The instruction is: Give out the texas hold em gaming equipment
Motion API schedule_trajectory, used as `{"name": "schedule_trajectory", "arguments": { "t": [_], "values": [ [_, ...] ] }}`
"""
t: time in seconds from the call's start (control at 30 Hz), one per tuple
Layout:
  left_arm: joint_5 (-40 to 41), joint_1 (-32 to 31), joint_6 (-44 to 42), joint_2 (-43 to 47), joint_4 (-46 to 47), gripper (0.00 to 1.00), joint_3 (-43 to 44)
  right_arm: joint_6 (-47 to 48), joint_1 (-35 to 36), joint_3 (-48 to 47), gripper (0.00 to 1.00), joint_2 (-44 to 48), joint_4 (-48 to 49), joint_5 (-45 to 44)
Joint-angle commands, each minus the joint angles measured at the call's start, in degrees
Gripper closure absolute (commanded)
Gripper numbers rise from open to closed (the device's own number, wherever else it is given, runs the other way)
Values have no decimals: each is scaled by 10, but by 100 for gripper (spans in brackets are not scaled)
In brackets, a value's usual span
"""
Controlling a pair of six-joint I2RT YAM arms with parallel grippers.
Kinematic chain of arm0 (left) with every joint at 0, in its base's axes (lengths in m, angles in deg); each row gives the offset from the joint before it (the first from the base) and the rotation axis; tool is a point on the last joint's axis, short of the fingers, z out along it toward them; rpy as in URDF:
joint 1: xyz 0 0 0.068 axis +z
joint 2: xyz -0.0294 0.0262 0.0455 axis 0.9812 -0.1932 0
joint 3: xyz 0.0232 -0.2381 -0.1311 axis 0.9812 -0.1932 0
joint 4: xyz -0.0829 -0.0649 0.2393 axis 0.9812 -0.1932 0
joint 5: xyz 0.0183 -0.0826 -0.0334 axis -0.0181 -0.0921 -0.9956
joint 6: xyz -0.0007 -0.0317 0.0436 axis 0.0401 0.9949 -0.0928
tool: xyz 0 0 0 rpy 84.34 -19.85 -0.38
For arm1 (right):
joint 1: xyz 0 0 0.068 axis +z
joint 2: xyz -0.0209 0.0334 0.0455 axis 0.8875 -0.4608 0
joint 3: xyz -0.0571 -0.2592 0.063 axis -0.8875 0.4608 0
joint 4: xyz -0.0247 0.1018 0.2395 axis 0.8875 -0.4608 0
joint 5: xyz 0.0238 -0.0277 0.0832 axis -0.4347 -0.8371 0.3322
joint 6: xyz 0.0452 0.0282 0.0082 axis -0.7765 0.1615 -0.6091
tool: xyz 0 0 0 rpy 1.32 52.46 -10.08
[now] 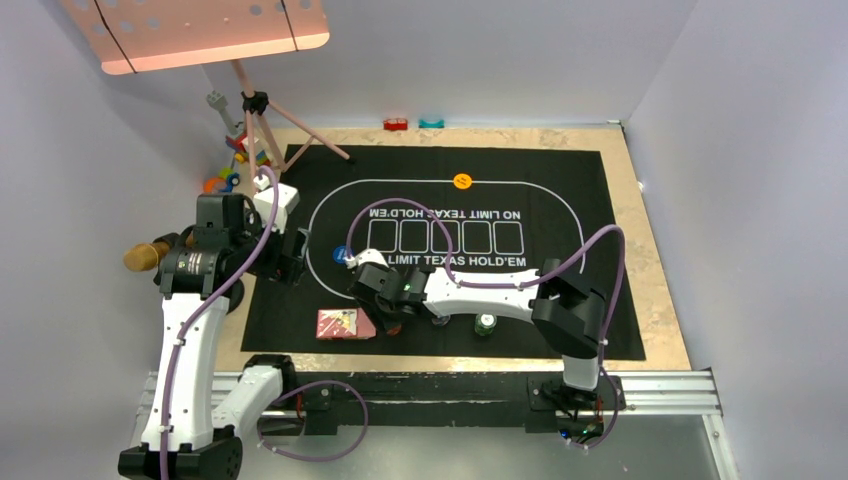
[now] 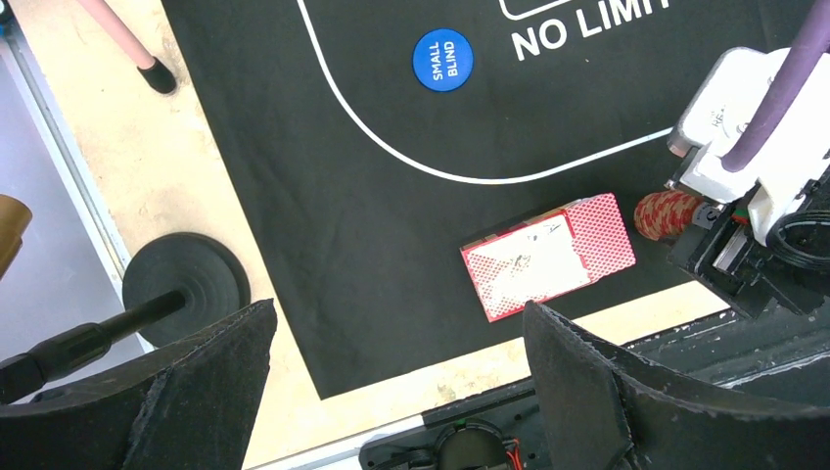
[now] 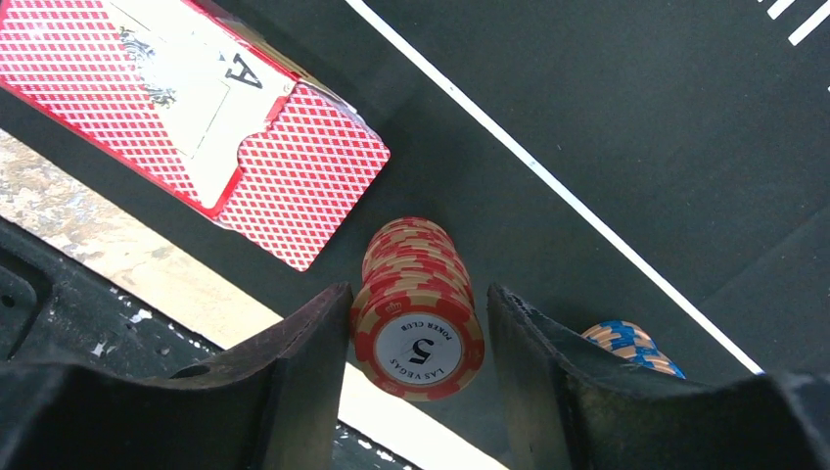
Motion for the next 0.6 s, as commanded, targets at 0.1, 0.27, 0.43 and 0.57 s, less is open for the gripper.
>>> {"name": "schedule_trajectory", "arguments": {
  "t": [0.1,0.27,0.43,0.57],
  "values": [
    [11,0,-1,8,16,0,4,-7,3,-24,51,-8,-9,-19],
    [12,1,-1,7,16,0,8,-9,2,-28,63,-5,-11,-18],
    [10,1,0,5,17,0,8,-9,3,-36,73,10,-22,-18],
    [11,0,0,5,18,0,6,-6,2,-50,81,23,-31,-13]
  ]
}}
